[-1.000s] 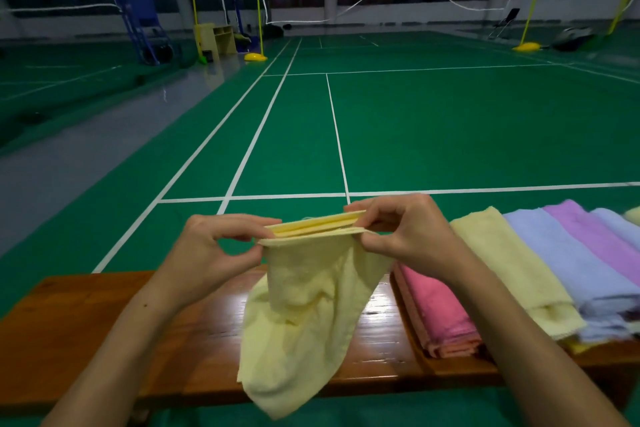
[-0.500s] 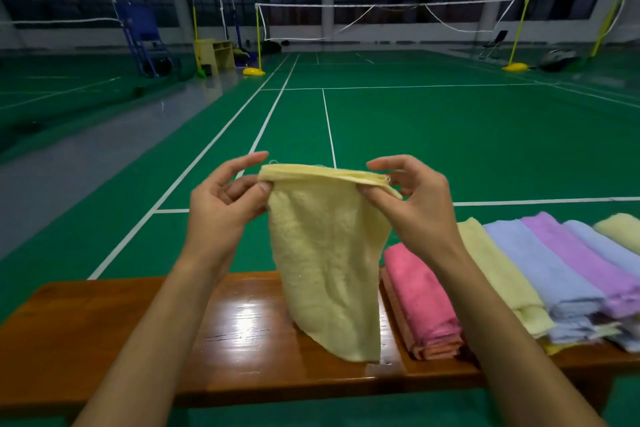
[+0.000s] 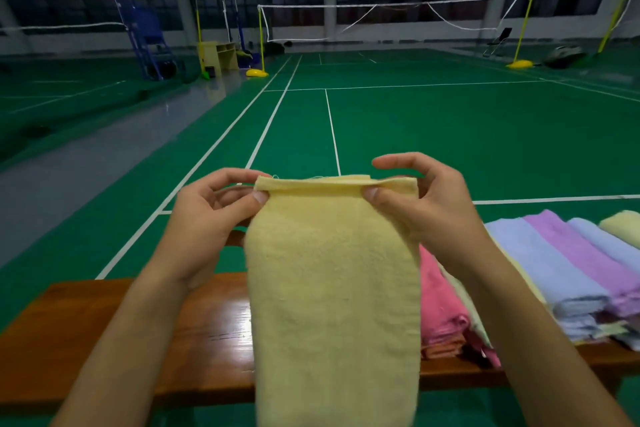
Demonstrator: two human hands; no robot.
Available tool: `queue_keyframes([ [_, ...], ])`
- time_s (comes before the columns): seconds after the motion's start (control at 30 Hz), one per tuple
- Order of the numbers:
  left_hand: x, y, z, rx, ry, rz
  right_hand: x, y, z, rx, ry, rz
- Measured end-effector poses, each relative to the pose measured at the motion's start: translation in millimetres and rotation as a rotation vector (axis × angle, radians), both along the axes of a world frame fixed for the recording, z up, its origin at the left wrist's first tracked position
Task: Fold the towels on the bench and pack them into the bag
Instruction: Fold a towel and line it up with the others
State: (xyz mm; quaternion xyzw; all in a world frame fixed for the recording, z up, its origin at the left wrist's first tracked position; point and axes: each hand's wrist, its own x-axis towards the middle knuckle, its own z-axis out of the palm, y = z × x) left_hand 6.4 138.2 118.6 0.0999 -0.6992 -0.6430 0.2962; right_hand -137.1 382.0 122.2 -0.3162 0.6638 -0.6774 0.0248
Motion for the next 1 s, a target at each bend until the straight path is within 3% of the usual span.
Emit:
queue_keyframes([
  [0.17,-27.8,-16.3,-58.4,-0.071,-0.209,0.032,-43.7,-31.5,-73.4,0.346,0.090,-0.213],
  [0.3,-60.3,-24.1,-124.3,0.135,-0.282,0.076,-58.3,-52.1,-128.8,0.597,0.205,-0.360],
  [0.53,-111.4,-42.9,-182.4,0.255,-0.268,0.161,-84.6,-85.7,-184.3,0.480,0.105,-0.324],
  [0.7,-131.6,-52.7,-207.9,0.226,-0.346,0.195,-99.6,-100.2,-216.4,0.449,0.025,-0.291],
  [0.83,-135.9,-55.8,-215.9,0.041,-0.375,0.197,-101.2,-107.8,-224.5,0.424,-0.005,-0.268],
  [1.0,-122.4,-54.1,-209.2,0.050,-0.327,0.156,-95.4,-96.5,-217.3,0.385,-0.019,-0.278],
])
